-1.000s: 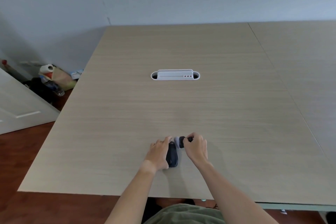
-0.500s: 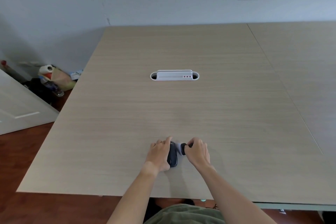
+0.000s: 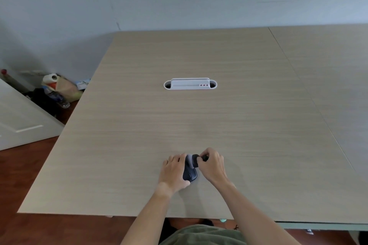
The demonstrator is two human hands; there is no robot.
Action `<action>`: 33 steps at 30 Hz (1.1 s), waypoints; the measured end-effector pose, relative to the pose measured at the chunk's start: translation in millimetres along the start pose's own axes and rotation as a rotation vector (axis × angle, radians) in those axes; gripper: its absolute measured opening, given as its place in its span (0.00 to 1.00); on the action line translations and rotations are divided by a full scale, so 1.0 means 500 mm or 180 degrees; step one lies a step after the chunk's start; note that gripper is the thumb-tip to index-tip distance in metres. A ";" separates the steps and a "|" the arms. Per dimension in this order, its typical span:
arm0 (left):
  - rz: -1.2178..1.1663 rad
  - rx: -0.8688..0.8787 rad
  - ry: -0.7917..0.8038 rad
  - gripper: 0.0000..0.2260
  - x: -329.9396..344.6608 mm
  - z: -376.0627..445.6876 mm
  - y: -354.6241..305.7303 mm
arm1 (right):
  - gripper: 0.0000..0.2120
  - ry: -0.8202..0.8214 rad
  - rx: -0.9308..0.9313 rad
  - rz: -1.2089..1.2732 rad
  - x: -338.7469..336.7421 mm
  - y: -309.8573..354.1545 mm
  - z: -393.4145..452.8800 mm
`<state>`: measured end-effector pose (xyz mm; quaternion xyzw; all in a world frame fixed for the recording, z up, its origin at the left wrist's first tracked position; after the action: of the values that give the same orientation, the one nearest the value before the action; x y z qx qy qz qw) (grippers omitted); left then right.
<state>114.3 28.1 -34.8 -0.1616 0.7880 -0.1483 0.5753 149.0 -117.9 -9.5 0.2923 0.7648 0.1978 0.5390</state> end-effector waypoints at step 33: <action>0.0432 -0.0104 -0.0077 0.24 -0.010 -0.004 0.031 | 0.02 -0.0019 -0.0298 -0.0214 0.021 -0.013 -0.026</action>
<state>112.6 44.1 -36.6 -0.1190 0.7924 -0.0941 0.5908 132.8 -115.5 -16.5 0.2415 0.7625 0.2143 0.5607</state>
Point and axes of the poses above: each hand's wrist, its own z-axis towards the middle knuckle, its own x-axis out of the palm, y = z × x, the point moved 10 cm from there along z, towards the middle knuckle, and after that the axes turned 12 degrees about -z, right-handed, at the moved point
